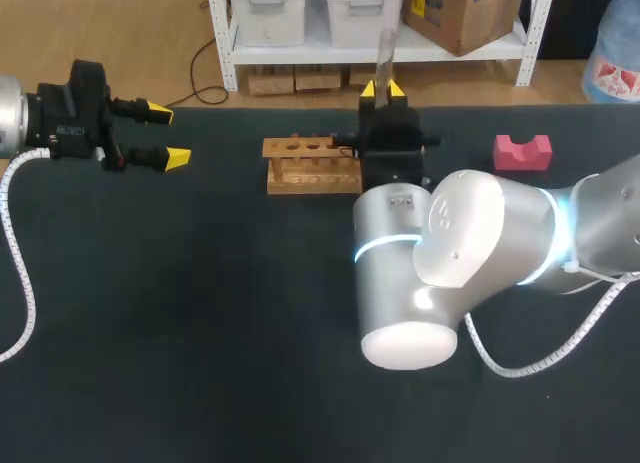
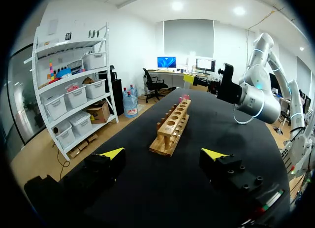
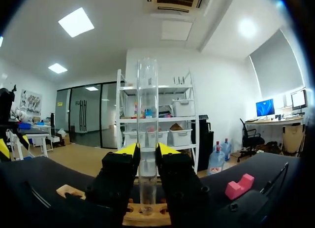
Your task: Grasp the test tube, adjust it, and insert it.
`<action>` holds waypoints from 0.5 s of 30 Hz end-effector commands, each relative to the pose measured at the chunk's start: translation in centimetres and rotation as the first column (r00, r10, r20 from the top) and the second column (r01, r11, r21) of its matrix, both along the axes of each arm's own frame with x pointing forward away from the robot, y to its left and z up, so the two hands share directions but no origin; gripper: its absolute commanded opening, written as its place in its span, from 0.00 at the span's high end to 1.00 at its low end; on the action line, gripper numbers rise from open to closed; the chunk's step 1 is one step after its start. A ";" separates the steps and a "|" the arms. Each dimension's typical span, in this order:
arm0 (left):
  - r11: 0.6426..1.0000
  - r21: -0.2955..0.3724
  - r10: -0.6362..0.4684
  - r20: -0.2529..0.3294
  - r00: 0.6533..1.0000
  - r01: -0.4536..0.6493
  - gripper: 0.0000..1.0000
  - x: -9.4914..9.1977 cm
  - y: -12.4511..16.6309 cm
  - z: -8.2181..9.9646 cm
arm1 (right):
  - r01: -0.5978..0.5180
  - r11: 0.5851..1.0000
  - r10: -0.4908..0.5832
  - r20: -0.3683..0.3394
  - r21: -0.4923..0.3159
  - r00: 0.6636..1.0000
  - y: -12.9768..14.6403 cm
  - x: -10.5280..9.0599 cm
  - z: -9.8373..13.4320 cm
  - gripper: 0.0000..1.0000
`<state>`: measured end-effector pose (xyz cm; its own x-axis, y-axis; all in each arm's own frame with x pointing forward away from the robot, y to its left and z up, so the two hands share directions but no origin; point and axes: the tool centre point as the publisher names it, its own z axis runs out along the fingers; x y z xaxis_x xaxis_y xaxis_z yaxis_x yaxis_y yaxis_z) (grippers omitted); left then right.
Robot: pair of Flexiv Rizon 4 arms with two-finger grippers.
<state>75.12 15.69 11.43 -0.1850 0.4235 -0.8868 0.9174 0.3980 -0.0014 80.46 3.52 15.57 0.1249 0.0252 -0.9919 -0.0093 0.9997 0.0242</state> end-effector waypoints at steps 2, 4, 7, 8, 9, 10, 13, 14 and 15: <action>1.000 -0.004 -0.001 0.004 1.000 0.001 0.00 0.0 0.1 -0.1 | -0.305 0.951 0.305 -0.007 -0.044 0.952 -0.1 0.1 -0.5 1.00; 1.000 -0.004 -0.001 0.004 1.000 0.001 0.00 0.0 0.1 -0.1 | -0.308 0.950 0.308 -0.011 -0.045 0.951 0.0 0.3 -0.8 1.00; 1.000 -0.004 -0.001 0.004 1.000 0.001 0.00 0.0 0.1 -0.1 | -0.315 0.948 0.315 -0.016 -0.047 0.949 0.3 0.6 -1.0 1.00; 1.000 -0.004 -0.001 0.004 1.000 0.001 0.00 0.0 0.1 -0.1 | -0.316 0.947 0.316 -0.017 -0.048 0.949 0.4 0.7 -1.1 1.00; 1.000 -0.004 -0.001 0.004 1.000 0.001 0.00 0.0 0.1 -0.1 | -0.319 0.947 0.318 -0.018 -0.048 0.948 0.4 0.7 -1.2 1.00; 1.000 -0.004 -0.001 0.004 1.000 0.001 0.00 0.0 0.1 -0.1 | -0.321 0.946 0.321 -0.020 -0.047 0.947 0.5 0.8 -1.3 1.00; 1.000 -0.004 -0.001 0.004 1.000 0.001 0.00 0.0 0.1 -0.1 | -0.326 0.944 0.325 -0.023 -0.046 0.945 0.7 1.0 -1.6 1.00; 1.000 -0.004 -0.001 0.004 1.000 0.001 0.00 0.0 0.1 -0.1 | -0.326 0.944 0.326 -0.023 -0.044 0.945 0.7 1.1 -1.7 1.00; 1.000 -0.004 -0.001 0.004 1.000 0.001 0.00 0.0 0.1 -0.1 | -0.326 0.944 0.326 -0.023 -0.042 0.945 0.8 1.1 -1.8 1.00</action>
